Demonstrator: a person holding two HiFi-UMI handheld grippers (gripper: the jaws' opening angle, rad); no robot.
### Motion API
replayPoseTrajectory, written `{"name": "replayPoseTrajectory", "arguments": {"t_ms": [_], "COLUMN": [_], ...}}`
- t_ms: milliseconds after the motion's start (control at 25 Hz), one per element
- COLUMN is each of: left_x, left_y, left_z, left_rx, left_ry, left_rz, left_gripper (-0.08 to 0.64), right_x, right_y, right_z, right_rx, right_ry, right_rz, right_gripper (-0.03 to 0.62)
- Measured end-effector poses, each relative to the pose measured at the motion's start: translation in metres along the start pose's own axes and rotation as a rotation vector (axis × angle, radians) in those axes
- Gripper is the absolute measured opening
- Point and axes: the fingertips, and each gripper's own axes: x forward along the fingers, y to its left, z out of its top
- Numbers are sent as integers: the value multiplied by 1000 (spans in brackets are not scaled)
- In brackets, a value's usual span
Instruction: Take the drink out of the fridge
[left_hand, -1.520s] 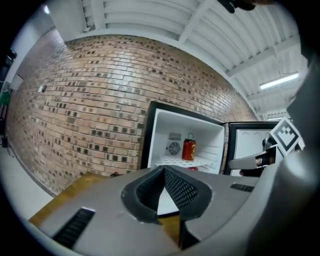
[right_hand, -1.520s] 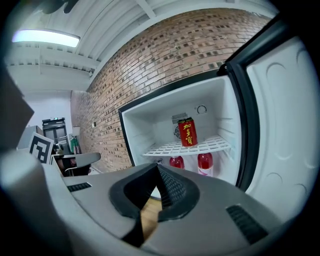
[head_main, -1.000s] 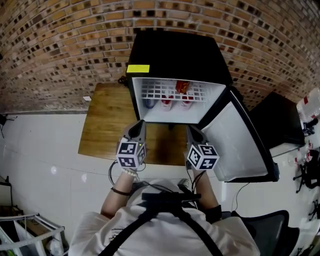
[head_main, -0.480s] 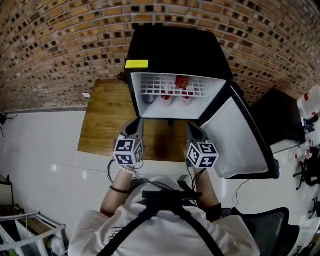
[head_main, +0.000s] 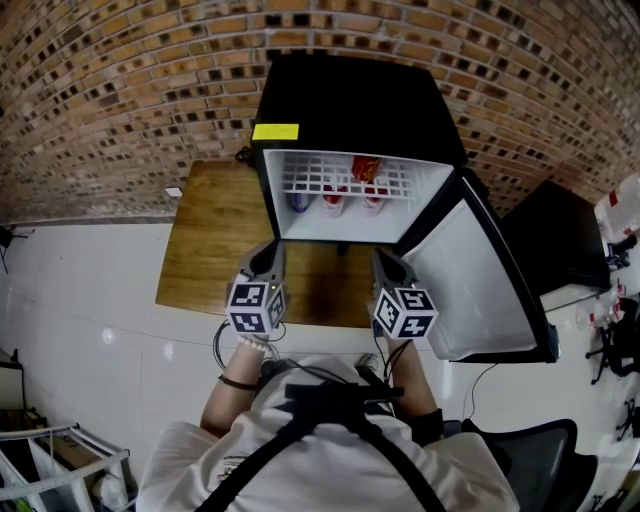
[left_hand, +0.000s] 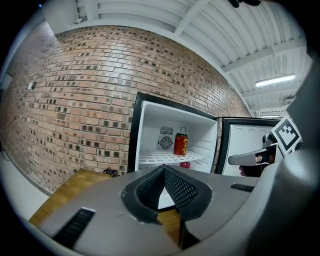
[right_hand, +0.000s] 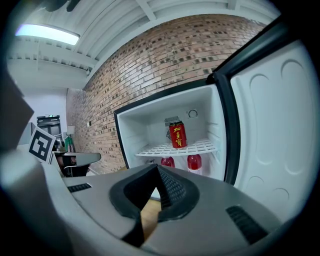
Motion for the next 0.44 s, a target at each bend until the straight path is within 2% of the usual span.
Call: {"name": "replayPoseTrajectory", "arguments": {"t_ms": [440], "left_x": [3], "left_y": [2], "left_z": [2], "left_rx": [4], "left_ry": [-4], "left_rz": [0], "left_gripper": [2], "right_x": [3], "right_y": [-1], "right_z": [0], "right_rx": [-6], "right_ry": [-3], "right_rz": [-5], "right_gripper": [12]}}
